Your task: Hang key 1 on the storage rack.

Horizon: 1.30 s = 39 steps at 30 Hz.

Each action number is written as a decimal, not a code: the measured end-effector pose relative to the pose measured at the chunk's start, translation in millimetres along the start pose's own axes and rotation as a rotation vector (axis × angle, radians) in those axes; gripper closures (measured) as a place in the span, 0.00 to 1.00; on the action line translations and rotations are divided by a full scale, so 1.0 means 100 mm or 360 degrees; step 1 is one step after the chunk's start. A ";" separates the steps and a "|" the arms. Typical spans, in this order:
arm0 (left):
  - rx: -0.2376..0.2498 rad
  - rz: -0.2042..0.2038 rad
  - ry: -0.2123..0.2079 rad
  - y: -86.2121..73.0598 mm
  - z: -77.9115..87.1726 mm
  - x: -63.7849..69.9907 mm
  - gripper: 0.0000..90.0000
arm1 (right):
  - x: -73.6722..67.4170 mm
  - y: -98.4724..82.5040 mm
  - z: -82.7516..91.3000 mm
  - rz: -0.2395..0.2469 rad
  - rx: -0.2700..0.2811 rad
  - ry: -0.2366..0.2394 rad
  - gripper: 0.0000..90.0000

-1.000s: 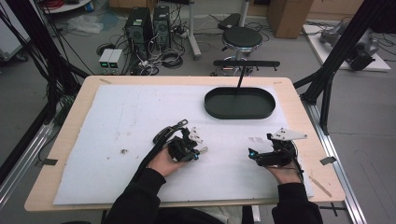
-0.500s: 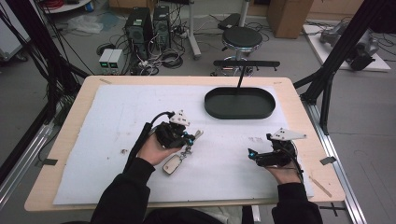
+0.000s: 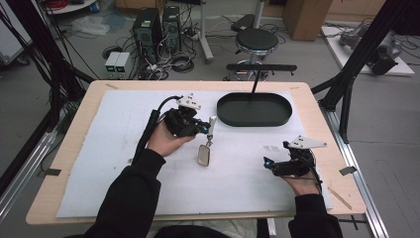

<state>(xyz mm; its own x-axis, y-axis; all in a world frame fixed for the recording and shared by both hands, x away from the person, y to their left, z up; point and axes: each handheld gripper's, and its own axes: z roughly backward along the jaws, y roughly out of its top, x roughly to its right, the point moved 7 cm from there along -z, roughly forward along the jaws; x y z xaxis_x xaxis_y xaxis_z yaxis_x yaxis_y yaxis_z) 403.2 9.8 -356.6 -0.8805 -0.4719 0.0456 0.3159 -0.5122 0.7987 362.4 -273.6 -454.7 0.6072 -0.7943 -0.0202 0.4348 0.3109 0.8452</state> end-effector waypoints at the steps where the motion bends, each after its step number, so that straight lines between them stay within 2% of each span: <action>1: -0.0002 0.0001 -0.0001 0.03 -0.01 -0.01 0.96 | 0.00 0.00 0.00 0.0000 0.0000 0.0000 0.01; 5: 0.0009 -0.0023 -0.0003 0.16 -0.02 -0.01 0.96 | 0.01 0.00 0.00 -0.0001 -0.0003 -0.0002 0.01; 10: 0.0060 -0.0011 -0.0016 0.31 -0.02 -0.05 0.96 | 0.00 0.00 -0.01 0.0006 -0.0007 -0.0008 0.01; 13: 0.0099 0.0017 -0.0022 0.39 -0.03 -0.09 0.96 | 0.01 0.00 -0.01 0.0010 -0.0005 -0.0011 0.01; 16: 0.0102 0.0023 -0.0012 0.43 -0.04 -0.16 0.96 | 0.01 0.00 -0.01 0.0005 -0.0005 -0.0012 0.01; 20: 0.0153 0.0036 -0.0005 0.53 -0.02 -0.24 0.96 | 0.01 0.00 -0.01 0.0004 -0.0004 -0.0011 0.01; 25: 0.0205 0.0025 0.0015 0.70 0.00 -0.35 0.96 | 0.01 0.00 -0.01 0.0003 -0.0008 -0.0011 0.01; 34: 0.0244 0.0018 0.0031 0.90 -0.07 -0.43 0.96 | 0.02 0.00 -0.02 -0.0012 -0.0001 -0.0003 0.01; 39: 0.0229 0.0001 0.0060 0.98 -0.14 -0.50 0.96 | 0.03 0.00 -0.02 -0.0017 -0.0009 -0.0006 0.01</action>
<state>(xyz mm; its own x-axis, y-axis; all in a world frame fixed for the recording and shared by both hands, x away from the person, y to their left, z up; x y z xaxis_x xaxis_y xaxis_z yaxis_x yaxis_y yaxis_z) 483.4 -26.7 -289.2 -0.8654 -0.5005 0.0259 0.2603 -0.4049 0.8765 364.9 -274.8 -455.6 0.5999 -0.7997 -0.0268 0.4448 0.3054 0.8420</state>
